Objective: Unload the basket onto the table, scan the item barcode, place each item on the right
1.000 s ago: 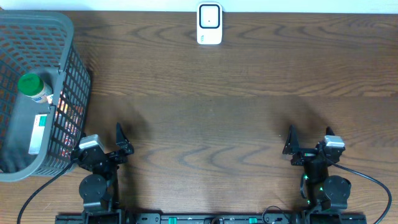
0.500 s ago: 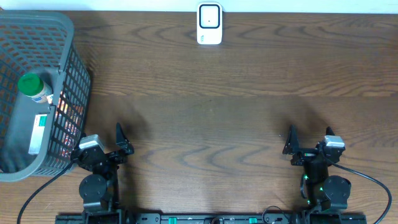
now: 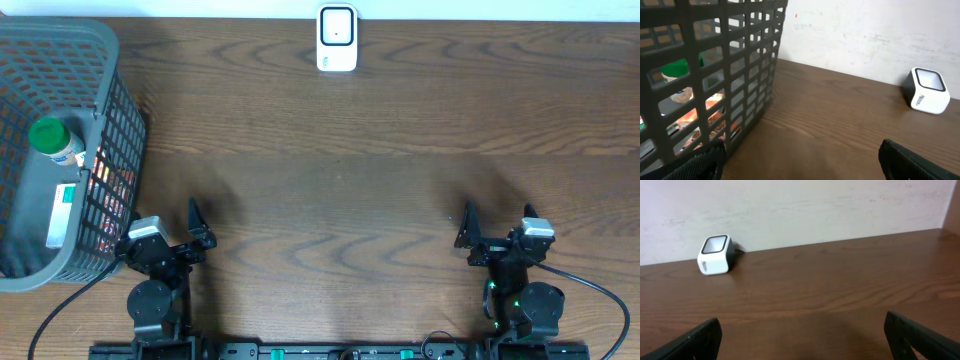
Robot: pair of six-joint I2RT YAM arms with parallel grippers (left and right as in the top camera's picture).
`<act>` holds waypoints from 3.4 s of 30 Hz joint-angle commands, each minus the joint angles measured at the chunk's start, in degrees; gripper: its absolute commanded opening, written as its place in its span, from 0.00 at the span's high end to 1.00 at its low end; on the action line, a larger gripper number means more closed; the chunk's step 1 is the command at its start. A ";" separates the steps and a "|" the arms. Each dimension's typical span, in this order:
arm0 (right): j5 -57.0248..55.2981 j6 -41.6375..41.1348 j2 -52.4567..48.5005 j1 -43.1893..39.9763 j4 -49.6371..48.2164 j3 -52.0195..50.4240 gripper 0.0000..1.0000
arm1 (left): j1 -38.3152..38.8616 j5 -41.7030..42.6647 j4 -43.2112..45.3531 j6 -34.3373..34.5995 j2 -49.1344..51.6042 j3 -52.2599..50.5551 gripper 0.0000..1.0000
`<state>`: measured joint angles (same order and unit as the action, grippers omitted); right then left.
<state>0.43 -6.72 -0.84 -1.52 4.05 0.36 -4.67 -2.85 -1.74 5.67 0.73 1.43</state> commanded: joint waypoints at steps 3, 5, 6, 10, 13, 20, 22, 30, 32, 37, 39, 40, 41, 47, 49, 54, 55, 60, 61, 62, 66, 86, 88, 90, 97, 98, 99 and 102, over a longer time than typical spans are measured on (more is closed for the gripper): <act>-0.11 0.79 0.13 0.48 0.24 -0.07 0.01 | -0.07 8.59 -1.97 1.66 -0.02 -1.11 0.02; -0.11 0.79 0.13 0.48 0.24 -0.07 0.01 | -0.07 11.08 -1.99 1.66 0.35 -0.96 0.02; -0.13 0.79 0.13 0.48 0.24 -0.07 0.01 | -0.07 12.22 -2.01 1.64 0.70 -0.85 0.02; -0.13 0.79 0.13 0.48 0.24 -0.07 0.01 | -0.07 17.97 -2.14 1.64 2.95 0.24 0.02; -0.13 0.79 0.13 0.48 0.24 -0.07 0.01 | -0.02 20.31 -2.27 1.66 5.92 2.14 0.02; -0.11 0.79 0.13 0.48 0.24 -0.07 0.01 | 0.00 27.15 -2.56 1.70 15.34 12.87 0.02; -0.11 0.79 0.13 0.48 0.24 -0.07 0.01 | 0.00 27.93 -4.48 1.73 17.81 17.20 0.02; -0.11 0.79 0.13 0.48 0.24 -0.07 0.01 | 0.00 30.25 -22.40 0.24 33.11 44.24 0.02; -0.11 0.79 0.13 0.48 0.24 -0.07 0.01 | -0.02 37.18 -25.05 -5.64 36.83 50.69 0.02; -0.13 0.79 0.13 0.48 0.24 -0.07 0.01 | -0.44 40.02 -24.17 -8.79 42.71 61.48 0.02; -0.13 0.79 0.13 0.48 0.24 -0.07 0.01 | -2.19 34.23 -26.34 -5.11 45.92 66.25 0.02; -0.11 0.79 0.13 0.48 0.24 -0.07 0.01 | -3.82 31.67 -28.17 -3.30 48.50 69.61 0.02; -0.11 0.79 0.13 0.48 0.24 -0.07 0.01 | -5.51 30.58 -30.23 -2.67 51.01 72.83 0.02; -0.11 0.79 0.13 0.48 0.24 -0.07 0.01 | -20.94 30.18 -47.52 3.34 70.75 97.04 0.02; -0.13 0.79 0.13 0.48 0.24 -0.07 0.01 | -25.90 28.79 -51.28 7.65 76.67 103.30 0.02; -0.11 0.79 0.13 0.48 0.24 -0.07 0.01 | -31.36 15.10 -53.68 11.82 85.77 106.90 0.02; -0.11 0.79 0.13 0.48 0.24 -0.07 0.01 | -31.39 12.35 -53.75 11.28 86.99 106.79 0.02; -0.13 0.79 0.13 0.48 0.24 -0.07 0.01 | -31.36 10.64 -52.85 1.88 93.44 106.75 0.02; -0.11 0.79 0.13 0.48 0.24 -0.07 0.01 | -31.36 9.86 -52.50 0.09 94.77 106.71 0.02; -0.13 0.79 0.13 0.48 0.24 -0.07 0.01 | -31.26 7.82 -52.04 -0.20 96.17 106.68 0.02; -0.11 0.79 0.13 0.48 0.24 -0.07 0.01 | -31.23 1.16 -51.74 -0.33 103.25 106.66 0.02; -0.11 0.79 0.13 0.48 0.24 -0.07 0.01 | -30.88 7.87 -41.44 -0.13 123.54 106.64 0.02; -0.13 0.79 0.13 0.48 0.24 -0.07 0.01 | -30.71 7.87 -40.98 0.31 124.74 106.57 0.02; -0.13 0.79 0.13 0.48 0.24 -0.07 0.01 | -30.60 7.80 -40.96 0.70 125.76 106.57 0.02; -0.13 0.79 0.13 0.48 0.24 -0.07 0.01 | -30.60 7.80 -40.54 1.88 126.88 106.57 0.00; -0.13 0.79 0.13 0.48 0.24 -0.07 0.01 | -30.60 7.80 -40.54 1.88 126.90 106.57 0.01; -0.13 0.79 0.13 0.48 0.24 -0.07 0.01 | -30.60 7.80 -40.57 1.88 126.97 106.57 0.03; -0.11 0.79 0.13 0.48 0.24 -0.07 0.01 | -30.60 7.78 -40.57 1.90 127.12 106.53 0.12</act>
<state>0.40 -6.70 -0.99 -1.52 4.05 0.36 -35.40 4.58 -42.30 7.46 127.63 107.22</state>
